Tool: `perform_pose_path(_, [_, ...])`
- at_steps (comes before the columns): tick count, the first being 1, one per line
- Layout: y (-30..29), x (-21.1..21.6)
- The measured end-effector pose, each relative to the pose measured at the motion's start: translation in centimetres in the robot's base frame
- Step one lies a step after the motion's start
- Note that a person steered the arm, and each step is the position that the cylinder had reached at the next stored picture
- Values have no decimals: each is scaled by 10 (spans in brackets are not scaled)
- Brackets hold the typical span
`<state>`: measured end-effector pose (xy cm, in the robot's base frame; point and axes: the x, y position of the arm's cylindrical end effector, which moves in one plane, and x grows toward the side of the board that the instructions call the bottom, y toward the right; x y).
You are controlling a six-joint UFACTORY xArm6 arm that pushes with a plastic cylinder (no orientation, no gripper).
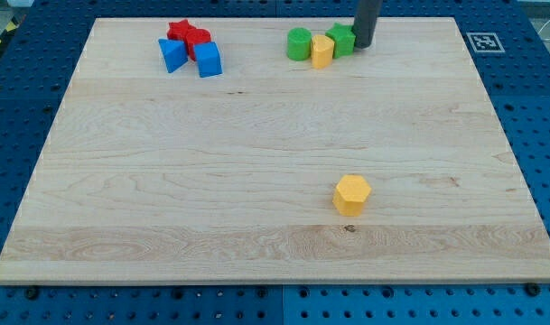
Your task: Move your arm towards yellow hexagon
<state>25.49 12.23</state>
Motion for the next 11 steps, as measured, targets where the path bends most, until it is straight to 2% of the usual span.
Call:
perform_pose_path(1, [-10,-7])
perform_pose_path(2, [16,5])
perform_pose_path(4, [65,53])
perform_pose_path(6, [76,126])
perform_pose_path(7, [69,172])
perform_pose_path(11, [-36,239])
